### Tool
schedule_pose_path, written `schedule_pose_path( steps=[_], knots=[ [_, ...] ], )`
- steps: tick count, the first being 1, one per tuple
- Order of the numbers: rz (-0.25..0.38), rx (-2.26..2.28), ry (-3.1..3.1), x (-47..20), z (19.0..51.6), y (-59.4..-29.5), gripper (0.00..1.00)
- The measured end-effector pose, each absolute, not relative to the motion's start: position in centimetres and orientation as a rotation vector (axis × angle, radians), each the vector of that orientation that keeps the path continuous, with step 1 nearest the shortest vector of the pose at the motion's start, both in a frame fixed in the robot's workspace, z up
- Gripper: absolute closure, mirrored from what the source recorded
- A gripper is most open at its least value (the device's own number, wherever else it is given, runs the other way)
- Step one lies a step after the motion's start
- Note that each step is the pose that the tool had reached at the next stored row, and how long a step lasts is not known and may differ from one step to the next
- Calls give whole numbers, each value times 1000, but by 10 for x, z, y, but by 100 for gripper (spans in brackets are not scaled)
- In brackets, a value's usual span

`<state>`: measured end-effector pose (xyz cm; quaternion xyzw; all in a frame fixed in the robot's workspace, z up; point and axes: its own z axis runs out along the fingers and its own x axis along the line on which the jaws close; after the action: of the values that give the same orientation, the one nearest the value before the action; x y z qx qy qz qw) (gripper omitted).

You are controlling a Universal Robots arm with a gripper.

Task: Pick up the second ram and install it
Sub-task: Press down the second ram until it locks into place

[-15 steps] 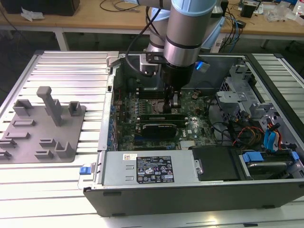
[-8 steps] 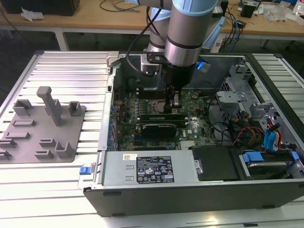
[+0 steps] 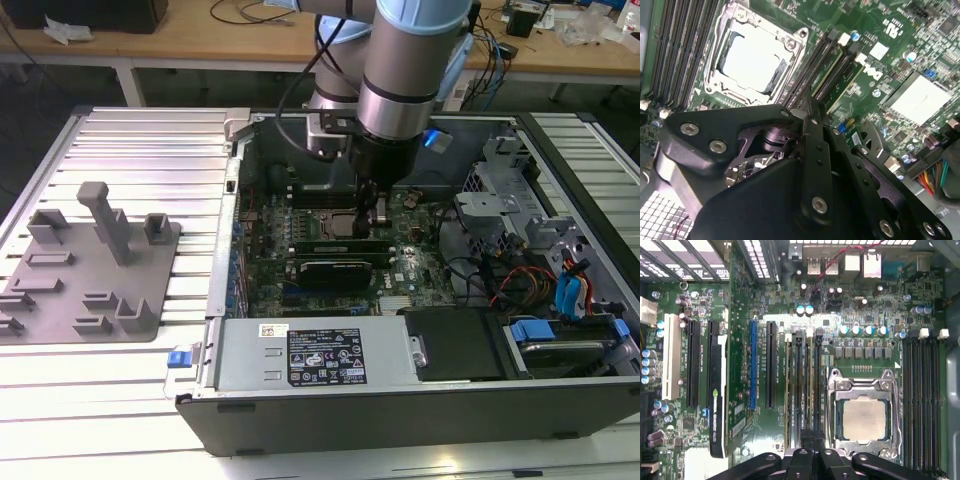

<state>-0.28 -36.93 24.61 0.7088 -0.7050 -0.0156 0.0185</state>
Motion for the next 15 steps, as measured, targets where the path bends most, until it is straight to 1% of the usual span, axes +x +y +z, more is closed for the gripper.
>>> schedule_pose_path(
  steps=[15],
  knots=[
    [-49, 2201, -2189, 8, 246, -369, 92]
  ],
)
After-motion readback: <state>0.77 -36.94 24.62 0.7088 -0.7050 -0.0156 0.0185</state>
